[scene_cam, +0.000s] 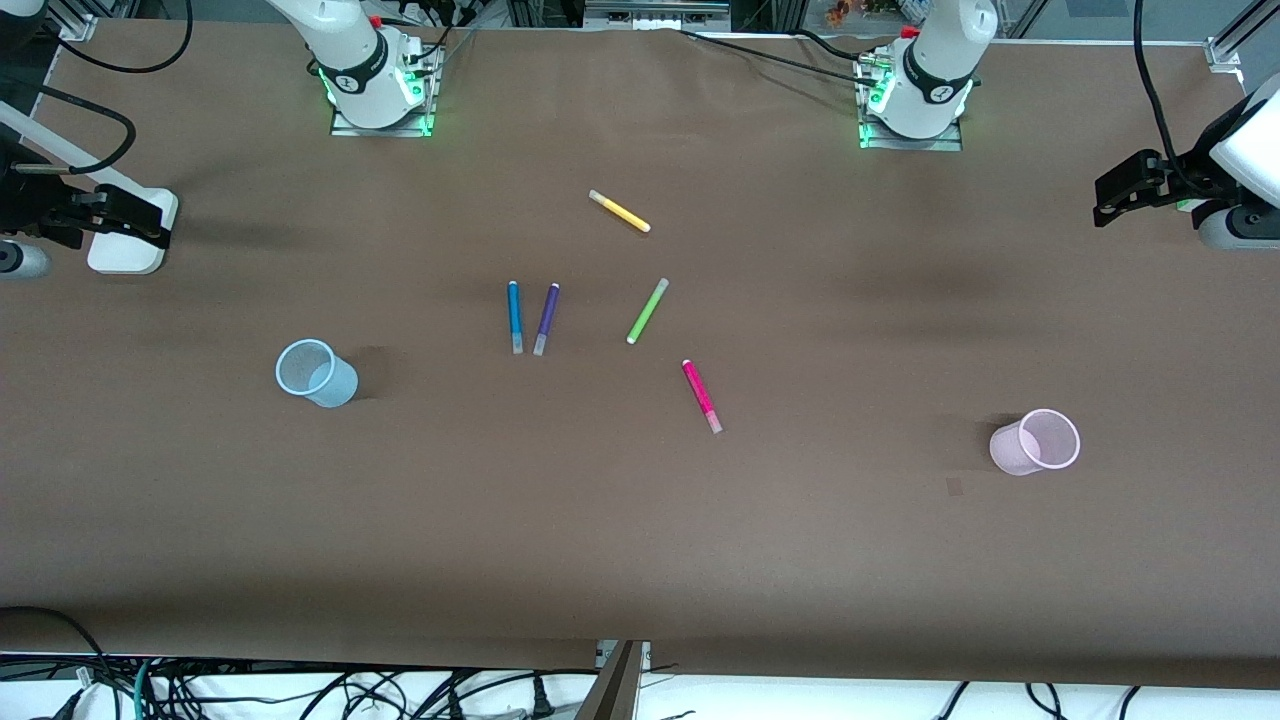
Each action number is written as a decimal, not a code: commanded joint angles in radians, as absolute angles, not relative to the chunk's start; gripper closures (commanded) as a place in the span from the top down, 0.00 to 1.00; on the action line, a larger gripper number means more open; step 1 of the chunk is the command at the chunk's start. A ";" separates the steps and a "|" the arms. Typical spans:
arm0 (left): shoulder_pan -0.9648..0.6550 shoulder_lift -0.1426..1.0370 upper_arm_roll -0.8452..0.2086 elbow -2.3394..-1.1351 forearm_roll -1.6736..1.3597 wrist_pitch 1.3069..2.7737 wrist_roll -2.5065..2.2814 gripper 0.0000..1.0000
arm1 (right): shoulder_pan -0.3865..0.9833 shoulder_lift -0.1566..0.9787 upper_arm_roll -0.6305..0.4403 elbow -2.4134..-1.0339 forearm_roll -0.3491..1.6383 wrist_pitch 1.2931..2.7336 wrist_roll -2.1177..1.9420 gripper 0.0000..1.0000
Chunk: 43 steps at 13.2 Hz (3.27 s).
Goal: Place pink and blue markers in matching cups
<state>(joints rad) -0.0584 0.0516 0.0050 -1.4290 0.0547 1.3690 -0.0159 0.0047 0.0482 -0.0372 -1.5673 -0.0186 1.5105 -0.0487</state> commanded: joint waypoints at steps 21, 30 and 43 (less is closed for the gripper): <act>-0.032 0.101 0.005 -1.393 0.006 1.364 -0.002 1.00 | 0.003 0.057 -0.035 -1.540 -0.005 1.489 -0.037 1.00; -0.044 0.103 -0.076 -1.393 -0.023 1.358 -0.153 1.00 | 0.002 0.057 -0.035 -1.540 -0.005 1.489 -0.037 1.00; -0.172 0.201 -0.175 -1.390 -0.109 1.420 -0.685 1.00 | -0.002 0.057 -0.035 -1.540 -0.005 1.489 -0.040 1.00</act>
